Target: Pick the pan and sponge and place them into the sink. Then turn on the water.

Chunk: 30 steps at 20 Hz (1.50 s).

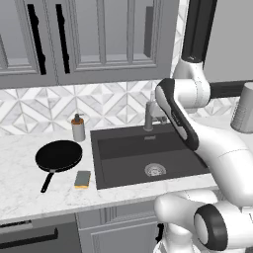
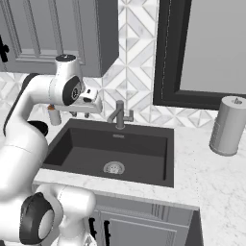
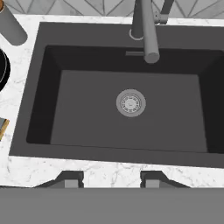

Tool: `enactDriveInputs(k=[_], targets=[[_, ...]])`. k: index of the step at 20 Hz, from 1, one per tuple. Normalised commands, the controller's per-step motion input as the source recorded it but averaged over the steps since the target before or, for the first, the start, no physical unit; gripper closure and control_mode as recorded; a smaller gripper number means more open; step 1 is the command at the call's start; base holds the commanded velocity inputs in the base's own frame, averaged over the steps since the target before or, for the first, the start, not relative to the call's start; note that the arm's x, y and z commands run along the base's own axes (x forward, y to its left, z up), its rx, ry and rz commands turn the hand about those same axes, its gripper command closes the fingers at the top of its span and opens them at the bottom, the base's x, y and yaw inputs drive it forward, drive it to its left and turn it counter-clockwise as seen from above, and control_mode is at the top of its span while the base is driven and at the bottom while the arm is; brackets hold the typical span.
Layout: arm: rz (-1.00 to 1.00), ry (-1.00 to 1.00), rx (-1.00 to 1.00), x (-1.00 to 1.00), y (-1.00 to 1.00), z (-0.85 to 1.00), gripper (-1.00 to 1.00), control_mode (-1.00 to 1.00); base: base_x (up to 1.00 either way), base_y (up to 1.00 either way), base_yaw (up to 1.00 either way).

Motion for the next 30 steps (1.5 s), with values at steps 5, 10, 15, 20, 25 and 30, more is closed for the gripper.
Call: enactDriveInputs(k=[5, 10, 15, 20, 25, 30], targets=[[0.0, 0.0, 0.0, -0.12, 0.15, -0.04, -1.0, -1.0, 0.0, 0.0, 0.0], [0.0, 0.0, 0.0, -0.44, 0.9, -0.03, -1.0, -1.0, 0.0, 0.0, 0.0], [0.0, 0.0, 0.0, -0.47, 0.96, 0.0, -1.0, -1.0, 0.0, 0.0, 0.0], [0.04, 0.0, 0.0, -0.35, 0.99, -0.1, -1.0, -1.0, 0.0, 0.0, 0.0], [0.07, 0.0, 0.0, -0.06, 0.91, -0.28, -1.0, -1.0, 0.0, 0.0, 0.0], [0.08, 0.04, -0.09, -0.01, 0.33, -0.2, -1.0, -1.0, 0.0, 0.0, 0.0]])
